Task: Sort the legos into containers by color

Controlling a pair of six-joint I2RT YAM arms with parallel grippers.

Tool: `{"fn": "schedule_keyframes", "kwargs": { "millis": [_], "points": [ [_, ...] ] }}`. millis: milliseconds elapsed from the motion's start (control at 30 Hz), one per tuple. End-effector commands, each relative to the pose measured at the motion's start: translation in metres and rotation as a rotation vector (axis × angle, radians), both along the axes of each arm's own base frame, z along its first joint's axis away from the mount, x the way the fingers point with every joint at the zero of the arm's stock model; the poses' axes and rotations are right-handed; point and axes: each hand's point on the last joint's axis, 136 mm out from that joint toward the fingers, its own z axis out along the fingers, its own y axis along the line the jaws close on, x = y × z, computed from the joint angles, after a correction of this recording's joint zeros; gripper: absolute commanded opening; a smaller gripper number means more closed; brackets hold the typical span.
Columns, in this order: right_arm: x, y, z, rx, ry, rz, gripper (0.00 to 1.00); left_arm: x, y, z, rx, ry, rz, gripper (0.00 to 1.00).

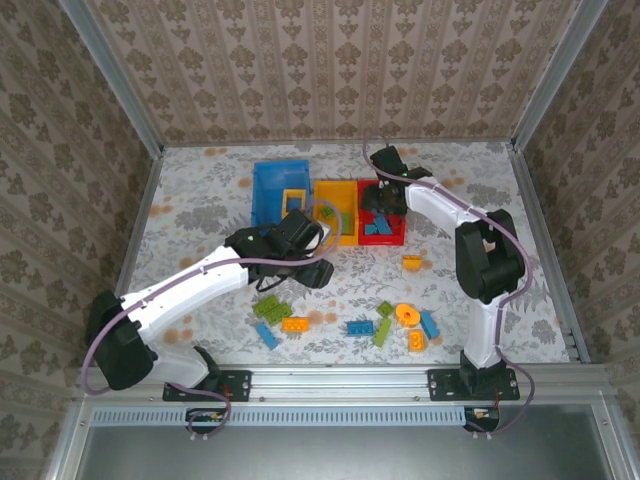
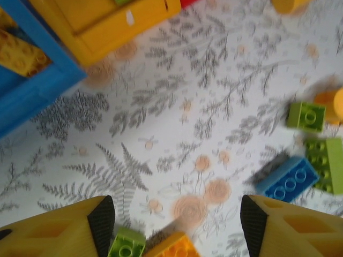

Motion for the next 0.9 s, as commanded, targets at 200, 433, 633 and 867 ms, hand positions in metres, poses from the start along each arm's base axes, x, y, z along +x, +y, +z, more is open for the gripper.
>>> {"fn": "schedule_keyframes", "kwargs": {
  "millis": [200,433,633,867],
  "points": [
    [-0.068,0.024,0.094,0.062,-0.230,0.206,0.68,-0.072,0.046,-0.033,0.231,0.206,-0.207,0.71],
    [-0.151,0.035,0.090,0.195,-0.187,0.289,0.75,-0.092,0.032,-0.069,0.449,0.282,-0.386,0.77],
    [-0.197,0.014,0.088,0.250,-0.151,0.248,0.79,-0.092,0.041,-0.095,0.637,0.314,-0.445,0.78],
    [-0.221,0.002,0.089,0.271,-0.149,0.238,0.80,-0.088,0.045,-0.116,0.729,0.320,-0.448,0.89]
  ]
}}
